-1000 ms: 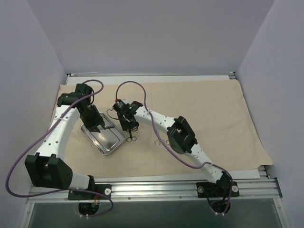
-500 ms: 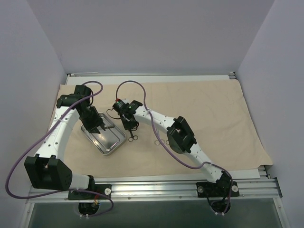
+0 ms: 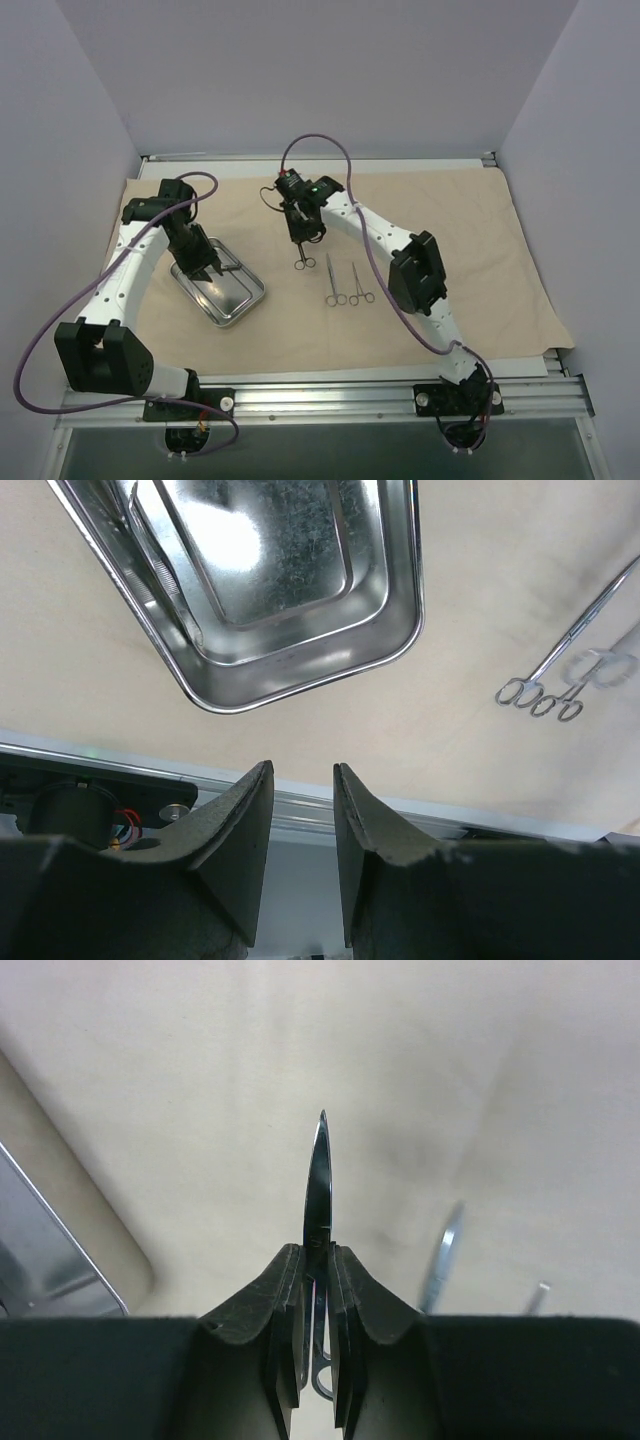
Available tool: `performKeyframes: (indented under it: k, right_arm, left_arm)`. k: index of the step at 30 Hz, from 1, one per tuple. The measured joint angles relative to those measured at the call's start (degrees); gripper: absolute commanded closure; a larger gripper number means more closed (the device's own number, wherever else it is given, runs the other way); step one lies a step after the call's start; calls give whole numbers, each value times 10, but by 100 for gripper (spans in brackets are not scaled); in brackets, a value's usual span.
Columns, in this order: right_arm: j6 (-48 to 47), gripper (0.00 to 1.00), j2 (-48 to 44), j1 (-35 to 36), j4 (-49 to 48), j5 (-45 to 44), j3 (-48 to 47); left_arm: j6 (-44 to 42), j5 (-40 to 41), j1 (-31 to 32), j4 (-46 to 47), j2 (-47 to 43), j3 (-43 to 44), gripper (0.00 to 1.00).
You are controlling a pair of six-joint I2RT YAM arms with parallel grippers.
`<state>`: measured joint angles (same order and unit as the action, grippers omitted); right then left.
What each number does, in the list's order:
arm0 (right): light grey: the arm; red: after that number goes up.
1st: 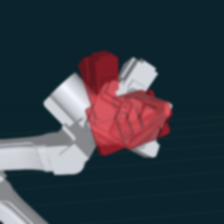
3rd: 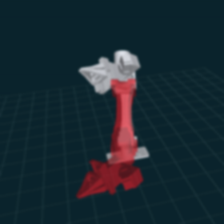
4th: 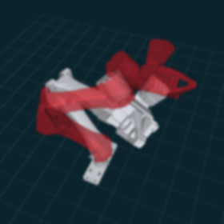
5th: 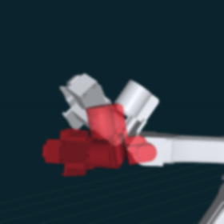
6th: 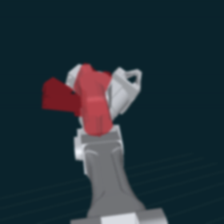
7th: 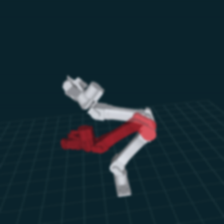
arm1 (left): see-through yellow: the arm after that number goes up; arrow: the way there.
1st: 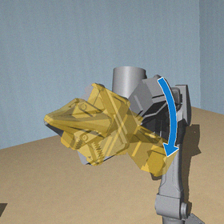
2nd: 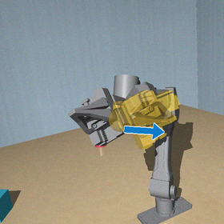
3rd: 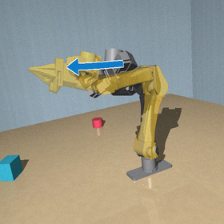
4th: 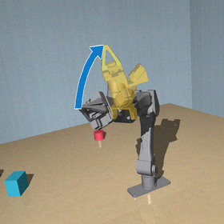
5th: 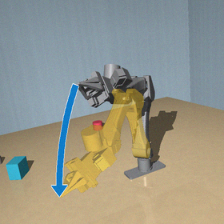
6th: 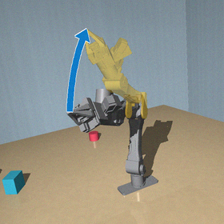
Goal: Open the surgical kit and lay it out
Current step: Place the medical item in the surgical kit.
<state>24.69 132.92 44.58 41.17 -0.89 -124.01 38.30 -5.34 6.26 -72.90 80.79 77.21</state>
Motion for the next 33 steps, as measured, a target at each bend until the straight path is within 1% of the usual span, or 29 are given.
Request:
performKeyframes:
  k: [4,8,11,14,17,20,23,24,27,30,33]
  right_arm:
    - [-23,100,-100,-42,-3,3,80]
    - [-59,100,-209,-88,-19,3,225]
    - [-87,100,-254,-116,-33,5,317]
    - [-115,100,-270,-136,-50,9,388]
    - [-136,100,-270,-150,-70,8,435]
    - [-150,100,-270,-161,-92,3,461]
    - [-158,100,-270,-169,-110,2,467]
    - [-158,99,-270,-169,-114,2,467]
    - [-158,80,-270,-172,-124,3,467]
    - [-160,76,-270,-172,-127,3,467]
    - [-160,70,-270,-172,-130,3,468]
  left_arm:
    - [0,-2,-1,4,11,0,61]
    - [0,-9,-1,9,19,0,61]
    - [0,-13,-1,14,26,0,61]
    - [0,-16,-2,18,29,0,61]
    - [0,-19,-2,21,32,0,61]
    - [0,-22,-2,23,38,0,61]
    - [0,-22,-2,23,42,0,61]
    - [0,-22,-2,23,43,0,61]
    - [-1,-22,-2,23,44,0,61]
    - [-1,-23,-2,24,45,0,61]
    - [-1,-23,-3,24,47,0,61]
